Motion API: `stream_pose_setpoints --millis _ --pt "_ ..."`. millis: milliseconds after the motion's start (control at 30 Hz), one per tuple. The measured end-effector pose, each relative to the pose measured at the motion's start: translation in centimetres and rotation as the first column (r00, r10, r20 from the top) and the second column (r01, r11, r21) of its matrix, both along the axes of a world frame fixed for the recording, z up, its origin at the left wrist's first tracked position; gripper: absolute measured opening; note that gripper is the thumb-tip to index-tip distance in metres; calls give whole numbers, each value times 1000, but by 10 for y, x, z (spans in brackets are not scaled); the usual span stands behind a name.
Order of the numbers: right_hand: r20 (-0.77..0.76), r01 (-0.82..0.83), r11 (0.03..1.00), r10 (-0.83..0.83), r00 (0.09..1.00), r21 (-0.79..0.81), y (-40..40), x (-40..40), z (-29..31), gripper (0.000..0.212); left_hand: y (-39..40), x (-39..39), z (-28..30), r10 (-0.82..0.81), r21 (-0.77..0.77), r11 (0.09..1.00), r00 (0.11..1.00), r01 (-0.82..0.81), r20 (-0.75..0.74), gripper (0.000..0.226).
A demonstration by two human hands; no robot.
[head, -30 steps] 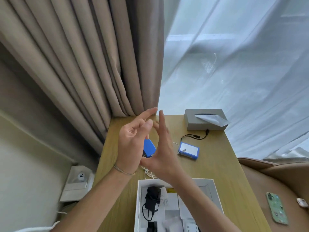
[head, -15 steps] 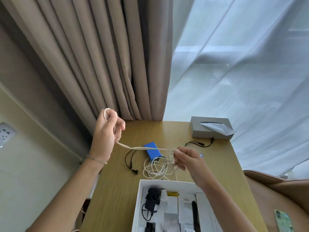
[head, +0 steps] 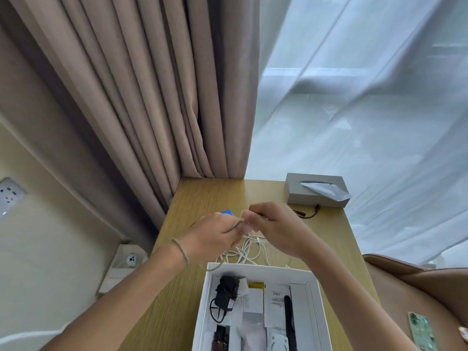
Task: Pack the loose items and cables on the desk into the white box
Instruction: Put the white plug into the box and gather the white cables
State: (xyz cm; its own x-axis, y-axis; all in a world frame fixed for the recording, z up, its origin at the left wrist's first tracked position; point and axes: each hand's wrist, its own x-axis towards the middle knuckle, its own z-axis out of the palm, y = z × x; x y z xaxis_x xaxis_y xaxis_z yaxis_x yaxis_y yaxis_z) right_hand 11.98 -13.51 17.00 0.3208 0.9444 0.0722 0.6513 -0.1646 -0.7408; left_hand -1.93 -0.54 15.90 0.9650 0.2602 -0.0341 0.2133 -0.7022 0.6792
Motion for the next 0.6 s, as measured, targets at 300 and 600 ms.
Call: stream_pose_setpoints --millis 300,600 --pt "-680 204 969 -59 731 136 -48 34 -32 32 19 -29 -24 676 -752 525 732 -398 84 50" --pt "-636 -45 975 -106 764 -217 -30 -53 -69 32 -60 -17 -50 633 -712 563 773 -419 47 46"
